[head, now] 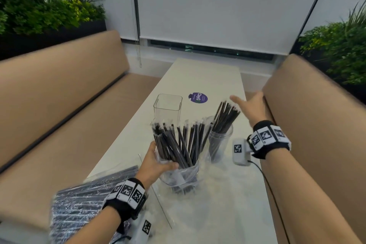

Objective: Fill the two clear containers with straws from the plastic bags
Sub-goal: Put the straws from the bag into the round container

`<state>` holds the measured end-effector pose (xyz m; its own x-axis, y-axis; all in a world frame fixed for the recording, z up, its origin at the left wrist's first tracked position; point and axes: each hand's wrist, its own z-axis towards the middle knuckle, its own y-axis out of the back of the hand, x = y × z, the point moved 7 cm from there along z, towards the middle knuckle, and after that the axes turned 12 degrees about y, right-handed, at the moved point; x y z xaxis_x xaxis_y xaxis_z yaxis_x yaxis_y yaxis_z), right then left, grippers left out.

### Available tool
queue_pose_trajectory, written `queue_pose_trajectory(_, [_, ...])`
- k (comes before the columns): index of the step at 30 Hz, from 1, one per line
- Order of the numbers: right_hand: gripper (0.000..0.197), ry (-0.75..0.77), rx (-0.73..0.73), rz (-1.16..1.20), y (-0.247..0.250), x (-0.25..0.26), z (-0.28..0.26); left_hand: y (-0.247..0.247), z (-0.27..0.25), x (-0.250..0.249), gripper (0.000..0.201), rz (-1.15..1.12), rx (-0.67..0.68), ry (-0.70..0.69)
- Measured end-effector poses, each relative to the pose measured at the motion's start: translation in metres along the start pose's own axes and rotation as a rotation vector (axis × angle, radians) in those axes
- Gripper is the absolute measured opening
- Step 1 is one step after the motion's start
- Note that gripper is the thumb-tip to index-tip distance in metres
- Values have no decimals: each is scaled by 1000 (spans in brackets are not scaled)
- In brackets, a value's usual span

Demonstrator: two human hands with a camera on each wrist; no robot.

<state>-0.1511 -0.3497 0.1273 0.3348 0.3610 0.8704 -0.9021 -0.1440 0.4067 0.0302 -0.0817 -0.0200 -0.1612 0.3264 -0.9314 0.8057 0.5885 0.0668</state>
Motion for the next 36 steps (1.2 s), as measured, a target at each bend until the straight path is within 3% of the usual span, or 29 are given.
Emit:
queue_pose_trajectory(4, [56,204,-161,46,45,47,-29,-2,2,0,137,-2,10,25])
queue_pose_trajectory(6, [51,249,-73,246,31,53,-61,-2,4,0,136,-8,6,23])
queue_pose_trajectory(8, [73,189,144,379,-8,36,-95,-5,2,-5,127,-6,17,8])
queue_pose_trajectory(10, [102,141,349,317,-49,17,-126,-8,0,-9,106,6,12,-33])
queue_pose_trajectory(12, [108,182,420,226,-77,6,-143,-13,-4,-13,90,17,19,-63])
queue_pose_trajectory(14, [92,210,404,243,-91,7,-148,-18,-6,-13,85,20,31,-82])
queue_pose_trajectory(19, [22,250,305,248,-94,3,-136,-21,-5,-10,86,25,49,-103])
queue_pose_trajectory(21, [9,208,289,272,-89,2,-130,-21,-6,-10,87,22,46,-104])
queue_pose_trajectory(29, [31,174,197,397,-59,24,-100,-17,-5,-10,104,25,68,-75])
queue_pose_trajectory(33, [18,234,195,367,-40,51,-86,-14,-5,-9,123,91,38,-28])
queue_pose_trajectory(36, [21,290,165,417,-19,79,-76,-15,-5,-9,115,102,40,-25])
